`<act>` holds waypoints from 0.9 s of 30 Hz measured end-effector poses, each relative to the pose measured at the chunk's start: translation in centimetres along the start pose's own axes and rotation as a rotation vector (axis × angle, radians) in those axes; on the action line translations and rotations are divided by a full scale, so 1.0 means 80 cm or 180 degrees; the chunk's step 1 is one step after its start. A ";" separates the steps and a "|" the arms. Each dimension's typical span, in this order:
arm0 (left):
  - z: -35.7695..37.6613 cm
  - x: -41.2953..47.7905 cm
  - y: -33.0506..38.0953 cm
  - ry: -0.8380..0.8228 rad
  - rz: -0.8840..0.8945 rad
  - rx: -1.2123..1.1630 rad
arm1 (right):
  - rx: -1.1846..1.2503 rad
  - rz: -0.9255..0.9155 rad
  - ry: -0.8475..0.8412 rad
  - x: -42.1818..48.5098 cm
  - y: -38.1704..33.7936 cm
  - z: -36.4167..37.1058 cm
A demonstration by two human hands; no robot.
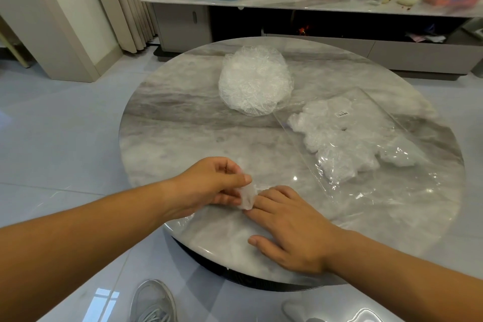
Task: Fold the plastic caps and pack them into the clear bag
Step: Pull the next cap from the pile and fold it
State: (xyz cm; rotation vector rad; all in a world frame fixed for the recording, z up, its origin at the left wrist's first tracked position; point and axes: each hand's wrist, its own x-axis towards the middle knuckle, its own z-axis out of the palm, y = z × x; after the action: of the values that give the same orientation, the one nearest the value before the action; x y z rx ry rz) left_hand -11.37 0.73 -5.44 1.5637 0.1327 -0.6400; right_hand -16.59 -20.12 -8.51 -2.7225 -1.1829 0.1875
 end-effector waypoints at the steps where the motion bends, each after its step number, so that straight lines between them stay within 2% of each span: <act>1: 0.004 -0.002 0.000 -0.0048 -0.0008 -0.0034 | 0.0093 -0.0018 0.0065 -0.002 0.000 0.000; 4: 0.010 -0.002 -0.002 -0.0170 -0.0110 -0.0058 | 0.0360 -0.0065 0.0364 -0.013 0.005 0.005; 9: 0.013 0.001 -0.006 -0.0323 -0.0279 0.0066 | 0.0261 -0.0120 0.1107 -0.027 0.008 0.003; 11: 0.013 0.002 -0.002 -0.0419 -0.0293 0.0163 | 0.0214 -0.0067 0.1071 -0.026 0.007 -0.004; 16: 0.010 0.007 0.009 -0.0494 -0.0463 0.0240 | 0.0053 0.0079 0.0462 -0.028 0.014 0.000; 19: 0.010 0.013 0.013 -0.0396 -0.0395 0.0347 | 0.0036 0.0181 0.0395 -0.034 0.017 0.005; 21: 0.011 0.020 0.014 -0.0078 -0.0004 0.0800 | 0.0031 0.0186 0.0411 -0.037 0.019 0.007; 23: 0.010 0.032 0.015 0.0269 0.0501 0.1794 | 0.0059 0.0147 0.0428 -0.040 0.020 0.008; 25: 0.015 0.040 0.019 0.0255 0.0611 0.2499 | 0.0074 0.0076 0.0391 -0.044 0.022 0.008; 27: 0.024 0.043 0.022 0.0033 0.0470 0.2838 | 0.0046 -0.0031 0.0329 -0.046 0.025 0.005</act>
State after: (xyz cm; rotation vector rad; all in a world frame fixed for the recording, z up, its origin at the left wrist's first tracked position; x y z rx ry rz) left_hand -8.26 -2.31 -5.43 2.4025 -0.3030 -0.6031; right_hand -17.75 -24.14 -9.16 -2.6780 -1.1615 0.0532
